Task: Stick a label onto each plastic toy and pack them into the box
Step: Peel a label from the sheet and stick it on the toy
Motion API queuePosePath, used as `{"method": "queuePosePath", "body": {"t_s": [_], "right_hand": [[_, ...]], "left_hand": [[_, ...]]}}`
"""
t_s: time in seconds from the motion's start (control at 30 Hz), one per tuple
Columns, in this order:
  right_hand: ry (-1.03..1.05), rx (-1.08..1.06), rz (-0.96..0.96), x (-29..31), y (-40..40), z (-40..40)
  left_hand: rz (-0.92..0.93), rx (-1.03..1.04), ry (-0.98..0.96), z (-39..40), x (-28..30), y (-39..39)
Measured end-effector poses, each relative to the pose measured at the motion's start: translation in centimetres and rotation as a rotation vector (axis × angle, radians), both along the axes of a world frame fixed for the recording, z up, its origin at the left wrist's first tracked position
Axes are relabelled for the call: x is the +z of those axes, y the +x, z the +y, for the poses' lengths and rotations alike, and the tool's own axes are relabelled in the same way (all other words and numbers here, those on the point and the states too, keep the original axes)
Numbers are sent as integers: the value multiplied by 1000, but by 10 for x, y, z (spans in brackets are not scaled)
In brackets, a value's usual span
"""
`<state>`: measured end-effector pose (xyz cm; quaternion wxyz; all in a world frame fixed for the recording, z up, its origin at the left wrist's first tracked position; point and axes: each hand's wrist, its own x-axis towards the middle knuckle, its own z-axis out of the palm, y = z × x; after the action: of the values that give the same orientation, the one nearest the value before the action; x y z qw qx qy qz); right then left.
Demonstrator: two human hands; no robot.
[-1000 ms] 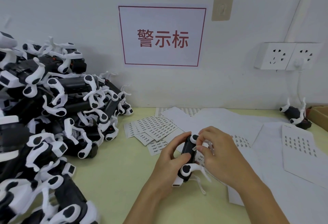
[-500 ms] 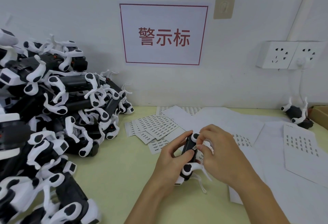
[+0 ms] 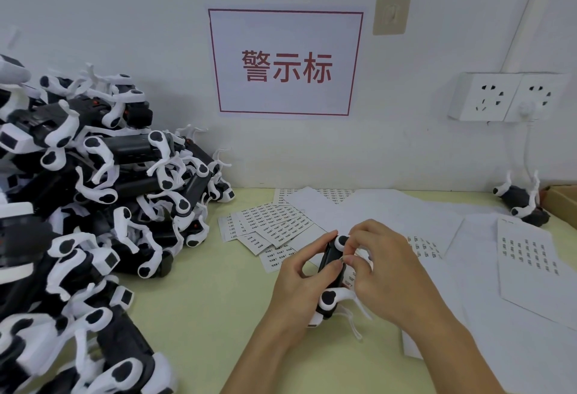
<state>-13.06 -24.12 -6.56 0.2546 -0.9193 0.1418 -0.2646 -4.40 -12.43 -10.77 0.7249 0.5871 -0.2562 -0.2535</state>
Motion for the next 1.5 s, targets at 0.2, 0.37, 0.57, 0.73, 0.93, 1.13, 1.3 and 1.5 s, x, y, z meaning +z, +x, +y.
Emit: {"method": "queuePosePath", "body": {"t_s": [0.2,0.37,0.57,0.73,0.93,1.13,1.3,1.5], "right_hand": [[22,11,-15,-3,2,-1],[20,-1,-24,-5,2,-1],[70,-26,-68,-8,2,1],[74,-42,-67,-8,2,2],[74,-58,-112,-5,1,-3],[123,-11,-68,-6,0,-6],[92,-3,-48,-6,1,-5],[66,-3,-37,-7,1,-5]], "left_hand": [[-11,36,21,0,1,0],[-14,56,17,-1,1,-1],[-36,61,19,0,1,-1],[-39,64,16,0,1,-1],[-41,45,-4,0,2,-1],[-24,19,-5,0,0,-1],[-50,8,4,-1,-1,-1],[-70,2,-15,0,0,-1]]}}
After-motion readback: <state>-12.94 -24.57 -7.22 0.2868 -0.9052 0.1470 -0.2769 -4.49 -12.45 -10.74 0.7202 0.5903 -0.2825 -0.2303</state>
